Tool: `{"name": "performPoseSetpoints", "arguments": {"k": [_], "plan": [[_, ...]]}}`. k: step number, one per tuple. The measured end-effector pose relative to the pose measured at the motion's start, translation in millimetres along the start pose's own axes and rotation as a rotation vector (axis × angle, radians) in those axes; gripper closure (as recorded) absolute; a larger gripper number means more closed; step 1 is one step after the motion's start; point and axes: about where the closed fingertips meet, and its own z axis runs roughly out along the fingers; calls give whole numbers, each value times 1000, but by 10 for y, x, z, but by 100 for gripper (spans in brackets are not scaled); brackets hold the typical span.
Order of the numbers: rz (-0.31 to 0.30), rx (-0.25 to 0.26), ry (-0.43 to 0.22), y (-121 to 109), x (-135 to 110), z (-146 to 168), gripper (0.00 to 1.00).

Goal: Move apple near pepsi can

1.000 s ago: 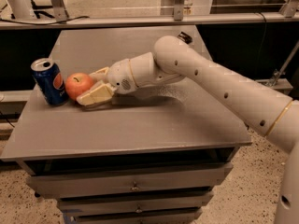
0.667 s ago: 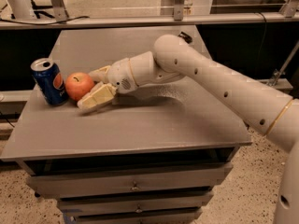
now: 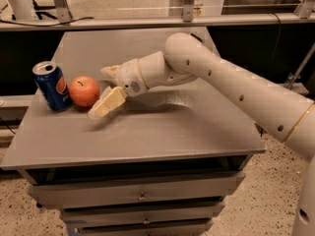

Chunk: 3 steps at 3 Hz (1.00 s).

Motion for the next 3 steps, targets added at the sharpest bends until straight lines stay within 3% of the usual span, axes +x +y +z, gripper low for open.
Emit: {"name": "performPoseSetpoints", "arguments": {"k": [1, 3], "plan": [[-16, 31, -1, -19, -45, -154, 0], [-85, 166, -54, -133, -361, -924, 0]]}}
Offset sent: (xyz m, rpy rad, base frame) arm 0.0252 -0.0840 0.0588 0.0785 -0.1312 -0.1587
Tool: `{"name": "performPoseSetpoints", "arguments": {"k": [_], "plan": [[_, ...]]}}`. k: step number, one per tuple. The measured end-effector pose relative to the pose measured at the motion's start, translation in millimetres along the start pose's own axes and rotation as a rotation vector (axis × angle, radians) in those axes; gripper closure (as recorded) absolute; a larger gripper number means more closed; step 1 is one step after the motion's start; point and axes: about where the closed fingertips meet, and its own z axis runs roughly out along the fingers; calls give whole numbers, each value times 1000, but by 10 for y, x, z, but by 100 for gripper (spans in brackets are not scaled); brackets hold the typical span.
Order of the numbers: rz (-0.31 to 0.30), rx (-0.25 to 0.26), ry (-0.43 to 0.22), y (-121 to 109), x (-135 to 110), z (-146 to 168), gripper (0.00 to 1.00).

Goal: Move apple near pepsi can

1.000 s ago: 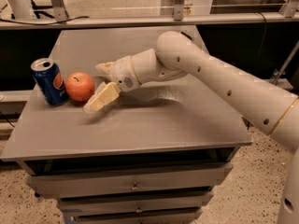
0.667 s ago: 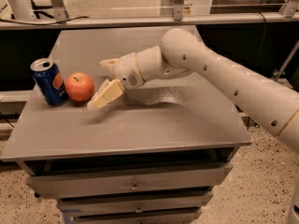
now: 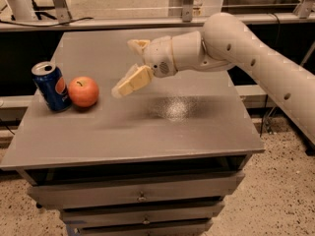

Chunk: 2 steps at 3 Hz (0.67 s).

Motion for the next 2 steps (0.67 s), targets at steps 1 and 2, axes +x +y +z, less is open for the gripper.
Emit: {"name": "performPoseSetpoints", "arguments": {"k": [1, 2], "plan": [[-56, 78, -34, -128, -269, -560, 0], [-56, 77, -34, -127, -270, -557, 0]]}}
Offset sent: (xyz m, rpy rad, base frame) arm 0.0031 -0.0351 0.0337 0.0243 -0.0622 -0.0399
